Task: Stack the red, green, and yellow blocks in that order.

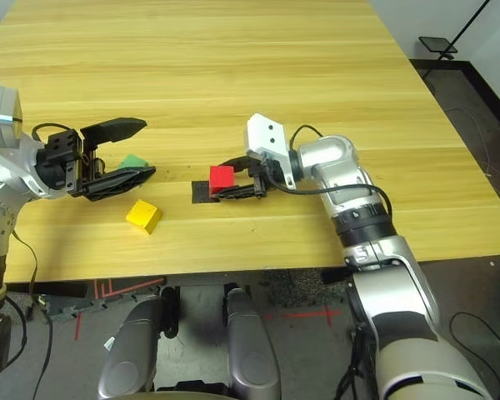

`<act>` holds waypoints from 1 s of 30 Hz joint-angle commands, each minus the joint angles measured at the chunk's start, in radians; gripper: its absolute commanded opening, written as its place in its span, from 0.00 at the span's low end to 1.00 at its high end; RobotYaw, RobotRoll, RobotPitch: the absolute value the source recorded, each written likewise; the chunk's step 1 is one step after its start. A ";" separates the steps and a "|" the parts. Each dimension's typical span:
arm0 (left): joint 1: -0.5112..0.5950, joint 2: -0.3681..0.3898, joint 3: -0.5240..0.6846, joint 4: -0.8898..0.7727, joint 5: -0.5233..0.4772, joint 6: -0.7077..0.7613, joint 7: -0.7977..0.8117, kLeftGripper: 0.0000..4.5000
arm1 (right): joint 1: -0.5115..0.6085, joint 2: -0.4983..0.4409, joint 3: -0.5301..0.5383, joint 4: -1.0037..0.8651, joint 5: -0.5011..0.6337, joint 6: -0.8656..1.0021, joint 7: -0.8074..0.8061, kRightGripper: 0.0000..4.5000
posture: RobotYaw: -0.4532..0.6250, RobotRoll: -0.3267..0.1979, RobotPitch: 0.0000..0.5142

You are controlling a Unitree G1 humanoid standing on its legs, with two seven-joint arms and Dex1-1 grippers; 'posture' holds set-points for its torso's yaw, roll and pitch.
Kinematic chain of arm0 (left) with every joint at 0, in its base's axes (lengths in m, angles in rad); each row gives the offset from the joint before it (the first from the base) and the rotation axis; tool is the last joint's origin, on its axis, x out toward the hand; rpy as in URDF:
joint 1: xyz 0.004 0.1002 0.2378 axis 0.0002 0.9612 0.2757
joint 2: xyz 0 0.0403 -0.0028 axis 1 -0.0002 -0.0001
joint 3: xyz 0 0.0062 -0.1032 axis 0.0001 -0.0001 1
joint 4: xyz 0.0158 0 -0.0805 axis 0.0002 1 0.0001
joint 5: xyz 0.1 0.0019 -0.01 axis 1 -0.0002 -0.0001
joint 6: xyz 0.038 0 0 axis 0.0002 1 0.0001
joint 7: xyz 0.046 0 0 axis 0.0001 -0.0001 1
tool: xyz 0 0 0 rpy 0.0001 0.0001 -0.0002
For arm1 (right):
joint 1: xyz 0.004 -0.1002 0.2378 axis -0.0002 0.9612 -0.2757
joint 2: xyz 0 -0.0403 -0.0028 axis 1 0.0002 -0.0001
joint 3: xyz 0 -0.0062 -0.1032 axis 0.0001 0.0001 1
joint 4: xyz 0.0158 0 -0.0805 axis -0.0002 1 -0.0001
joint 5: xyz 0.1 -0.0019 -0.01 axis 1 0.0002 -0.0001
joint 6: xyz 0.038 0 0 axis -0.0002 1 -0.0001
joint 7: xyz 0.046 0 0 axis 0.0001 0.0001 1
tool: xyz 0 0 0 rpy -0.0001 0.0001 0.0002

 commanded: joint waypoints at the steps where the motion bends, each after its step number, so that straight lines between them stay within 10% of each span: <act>1: 0.018 0.008 -0.002 -0.032 -0.005 0.015 0.007 1.00 | -0.021 0.023 0.012 0.069 -0.032 -0.049 0.011 0.45 | 0.77 0.79 0.49; 30: 0.021 -0.012 -0.010 -0.019 0.005 0.003 0.011 1.00 | -0.068 0.105 -0.008 0.281 -0.102 -0.208 0.005 0.45 | 0.78 0.80 0.52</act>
